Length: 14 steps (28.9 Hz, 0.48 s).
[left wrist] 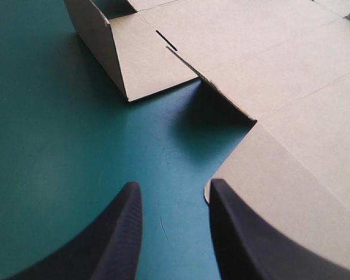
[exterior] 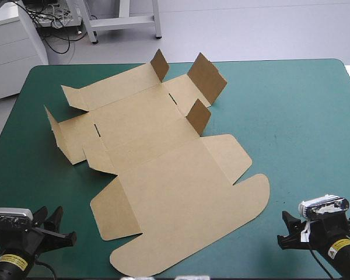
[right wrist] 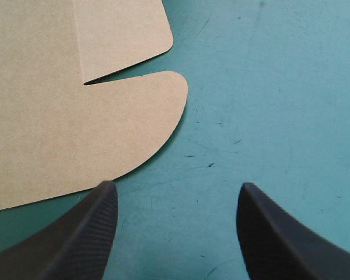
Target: Fold the box
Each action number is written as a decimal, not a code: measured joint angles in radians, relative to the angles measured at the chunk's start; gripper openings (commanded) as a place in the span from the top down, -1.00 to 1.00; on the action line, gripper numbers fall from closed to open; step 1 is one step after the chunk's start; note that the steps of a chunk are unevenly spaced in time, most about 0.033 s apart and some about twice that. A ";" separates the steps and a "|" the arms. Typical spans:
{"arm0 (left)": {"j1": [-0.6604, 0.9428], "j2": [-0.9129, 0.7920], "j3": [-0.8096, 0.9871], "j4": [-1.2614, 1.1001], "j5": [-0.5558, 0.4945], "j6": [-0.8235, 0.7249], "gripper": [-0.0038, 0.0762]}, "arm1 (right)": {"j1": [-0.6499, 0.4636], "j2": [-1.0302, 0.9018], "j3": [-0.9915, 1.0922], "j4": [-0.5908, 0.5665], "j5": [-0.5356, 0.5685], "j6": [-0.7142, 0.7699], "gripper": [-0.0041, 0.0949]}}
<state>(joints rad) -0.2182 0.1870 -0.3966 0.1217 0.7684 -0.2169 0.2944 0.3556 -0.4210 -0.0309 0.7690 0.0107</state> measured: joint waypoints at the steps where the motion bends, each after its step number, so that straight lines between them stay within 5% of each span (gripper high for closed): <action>1: 0.000 0.000 0.000 0.000 0.000 0.000 0.23 | 0.000 0.000 0.000 0.000 0.000 0.000 -0.19; 14: 0.000 0.000 -0.004 0.000 0.007 0.000 0.23 | 0.000 0.003 0.000 0.000 0.000 0.010 -0.19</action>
<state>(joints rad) -0.2182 0.1870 -0.4006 0.1217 0.7750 -0.2169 0.2944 0.3583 -0.4210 -0.0309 0.7690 0.0206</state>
